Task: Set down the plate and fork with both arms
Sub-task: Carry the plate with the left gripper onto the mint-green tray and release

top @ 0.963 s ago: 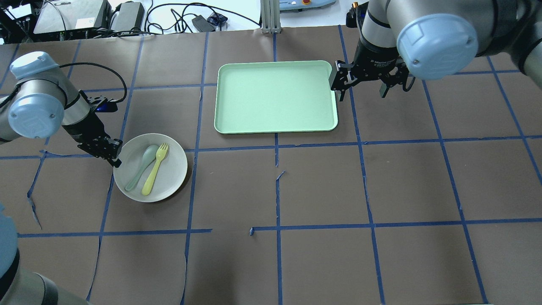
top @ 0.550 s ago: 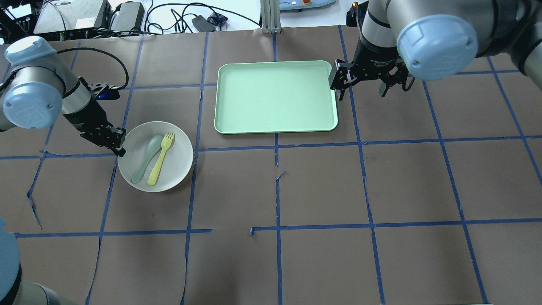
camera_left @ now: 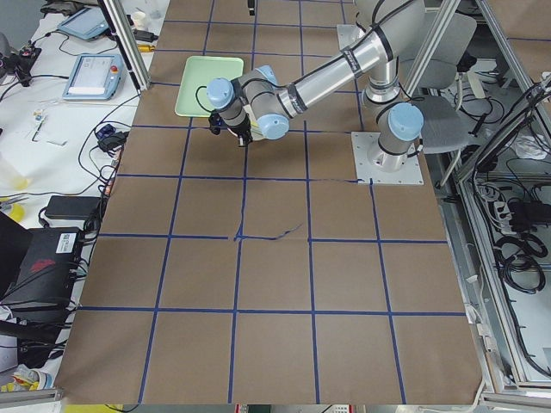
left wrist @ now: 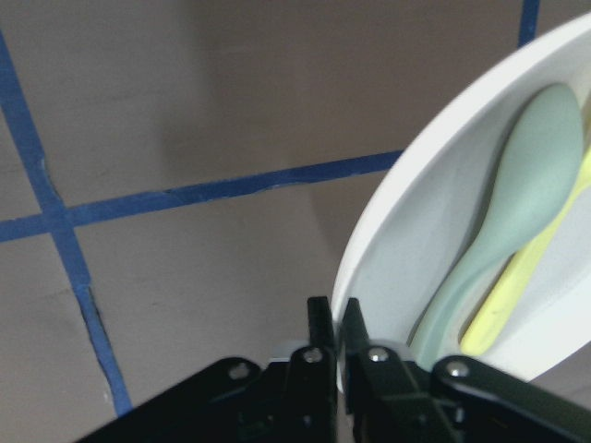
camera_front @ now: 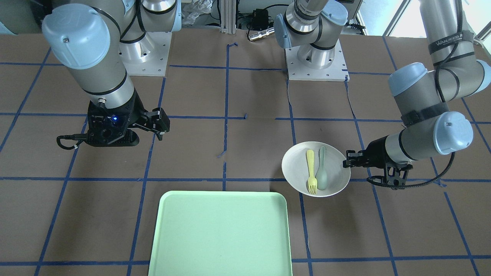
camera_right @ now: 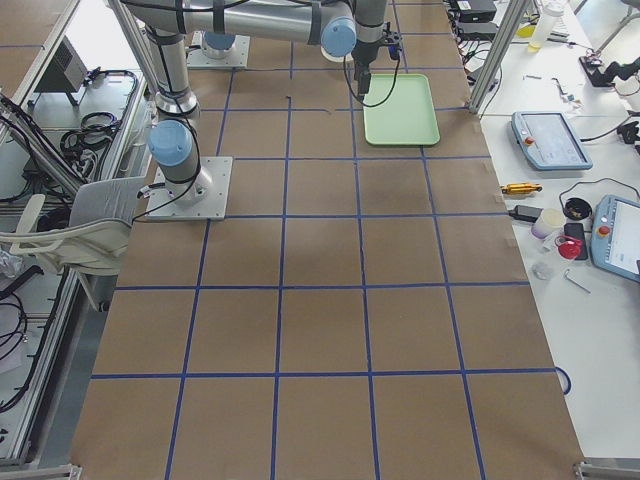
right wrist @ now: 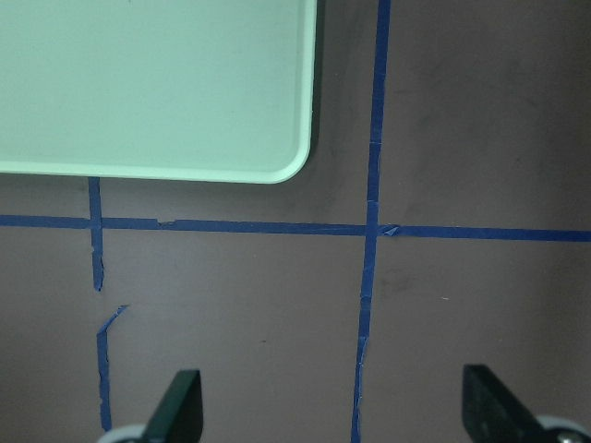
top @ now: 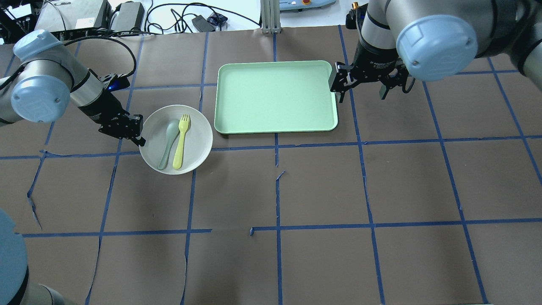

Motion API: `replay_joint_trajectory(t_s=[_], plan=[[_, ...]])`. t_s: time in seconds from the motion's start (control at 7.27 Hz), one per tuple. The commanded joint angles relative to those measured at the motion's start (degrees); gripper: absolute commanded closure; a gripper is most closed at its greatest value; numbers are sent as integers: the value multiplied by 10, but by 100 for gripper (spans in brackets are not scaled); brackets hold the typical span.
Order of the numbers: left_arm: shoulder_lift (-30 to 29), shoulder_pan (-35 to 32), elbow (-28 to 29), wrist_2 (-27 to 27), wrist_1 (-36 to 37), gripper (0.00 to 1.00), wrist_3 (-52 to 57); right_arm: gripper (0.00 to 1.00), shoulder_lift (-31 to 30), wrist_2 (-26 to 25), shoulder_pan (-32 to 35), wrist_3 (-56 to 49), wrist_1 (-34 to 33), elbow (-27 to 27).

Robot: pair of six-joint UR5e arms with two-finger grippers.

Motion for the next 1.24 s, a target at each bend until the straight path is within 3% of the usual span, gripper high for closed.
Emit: replay_joint_trajectory(t_s=[0.0, 0.55, 1.1], plan=[[-16, -27, 76, -68, -29, 100, -102, 0, 0, 0, 0, 0, 0, 1], [-120, -111, 210, -130, -25, 100, -259, 0, 0, 0, 0, -1, 1, 7], [-216, -156, 266, -174, 51, 100, -377, 0, 0, 5, 3, 1, 0, 10]])
